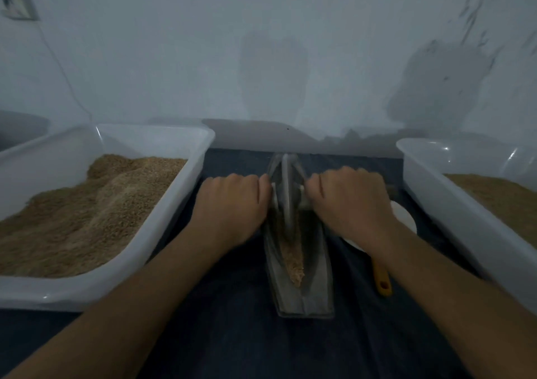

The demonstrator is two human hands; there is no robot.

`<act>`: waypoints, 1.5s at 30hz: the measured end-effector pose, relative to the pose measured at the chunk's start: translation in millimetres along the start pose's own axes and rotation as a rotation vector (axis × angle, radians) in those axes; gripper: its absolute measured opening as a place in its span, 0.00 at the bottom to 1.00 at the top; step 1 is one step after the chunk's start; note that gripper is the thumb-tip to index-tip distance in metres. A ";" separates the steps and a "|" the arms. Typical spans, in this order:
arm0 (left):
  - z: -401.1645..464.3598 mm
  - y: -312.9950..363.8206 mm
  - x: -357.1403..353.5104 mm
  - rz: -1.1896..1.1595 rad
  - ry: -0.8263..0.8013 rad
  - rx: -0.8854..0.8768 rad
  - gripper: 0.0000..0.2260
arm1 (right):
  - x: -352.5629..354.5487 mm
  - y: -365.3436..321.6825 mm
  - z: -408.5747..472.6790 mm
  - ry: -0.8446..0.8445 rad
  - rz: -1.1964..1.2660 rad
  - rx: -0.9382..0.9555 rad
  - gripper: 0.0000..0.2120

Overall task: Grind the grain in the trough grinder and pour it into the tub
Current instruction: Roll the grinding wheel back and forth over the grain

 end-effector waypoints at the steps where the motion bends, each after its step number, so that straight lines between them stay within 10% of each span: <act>1: -13.2 4.8 4.6 -0.007 0.018 0.006 0.15 | 1.3 -1.7 -17.1 0.029 0.012 -0.030 0.20; 7: -32.1 12.9 16.5 -0.001 0.106 0.020 0.22 | 1.3 3.6 -47.5 0.159 0.021 -0.053 0.22; 16: 79.3 -8.4 -0.4 -0.036 -0.006 0.171 0.17 | -35.7 45.7 83.6 -0.412 0.118 -0.057 0.14; 29: -49.4 10.2 13.3 -0.161 0.237 0.027 0.16 | 7.5 0.6 -53.9 0.198 0.051 0.066 0.20; 39: 67.1 -26.5 -19.0 -0.240 -0.236 0.213 0.14 | -24.2 33.3 97.9 -0.484 0.050 0.019 0.24; 45: 23.8 -8.9 -6.3 -0.046 0.029 0.105 0.08 | -11.5 19.3 53.9 -0.192 -0.153 0.071 0.16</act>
Point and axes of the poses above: each hand's wrist, its own z-axis towards the middle knuckle, its own x-axis out of the back of the hand, y = z × x, the point moved 3 cm from there along z, towards the middle knuckle, and after that the axes turned 11 degrees about -y, right-handed, at the moved point
